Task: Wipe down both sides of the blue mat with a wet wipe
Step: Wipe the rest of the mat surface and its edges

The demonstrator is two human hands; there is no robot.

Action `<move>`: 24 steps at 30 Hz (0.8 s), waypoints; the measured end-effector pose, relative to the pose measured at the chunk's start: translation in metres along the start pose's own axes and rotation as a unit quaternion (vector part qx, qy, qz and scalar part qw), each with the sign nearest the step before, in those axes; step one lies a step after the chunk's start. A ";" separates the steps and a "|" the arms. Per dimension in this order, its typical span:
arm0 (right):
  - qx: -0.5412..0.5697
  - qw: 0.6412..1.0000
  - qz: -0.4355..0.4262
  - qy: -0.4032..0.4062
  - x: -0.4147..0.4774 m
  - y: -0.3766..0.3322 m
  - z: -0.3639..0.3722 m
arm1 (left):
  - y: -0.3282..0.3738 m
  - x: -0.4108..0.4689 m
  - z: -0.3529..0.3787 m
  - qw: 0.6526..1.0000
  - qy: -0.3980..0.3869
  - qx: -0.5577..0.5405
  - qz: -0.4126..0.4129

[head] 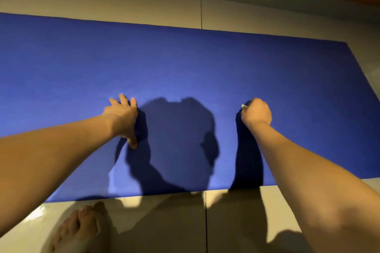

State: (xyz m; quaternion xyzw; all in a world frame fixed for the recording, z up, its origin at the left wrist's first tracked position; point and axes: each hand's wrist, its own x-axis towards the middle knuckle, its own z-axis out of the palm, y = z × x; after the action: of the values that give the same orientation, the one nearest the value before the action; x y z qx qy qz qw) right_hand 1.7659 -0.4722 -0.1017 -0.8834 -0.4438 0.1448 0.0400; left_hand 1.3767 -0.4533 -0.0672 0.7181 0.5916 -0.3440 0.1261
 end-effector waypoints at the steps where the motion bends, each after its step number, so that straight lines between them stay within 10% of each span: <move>1: 0.013 1.000 0.005 -0.004 -0.004 -0.010 0.002 | 0.002 -0.001 -0.001 1.000 -0.005 0.003 -0.003; 12: 0.104 0.963 -0.238 -0.066 -0.086 -0.108 0.046 | -0.002 -0.007 -0.006 1.000 -0.004 -0.001 0.008; 19: 0.010 0.999 -0.029 0.024 -0.018 -0.003 -0.001 | 0.000 -0.006 -0.005 1.000 0.002 0.014 0.008; 24: 0.053 0.994 -0.087 0.034 -0.056 -0.043 0.023 | -0.001 -0.006 -0.003 1.000 0.011 0.011 0.011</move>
State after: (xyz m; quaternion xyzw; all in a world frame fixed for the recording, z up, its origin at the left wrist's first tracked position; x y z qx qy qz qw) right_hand 1.6942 -0.4924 -0.1023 -0.8423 -0.5094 0.1340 0.1142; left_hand 1.3768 -0.4560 -0.0605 0.7298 0.5809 -0.3415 0.1154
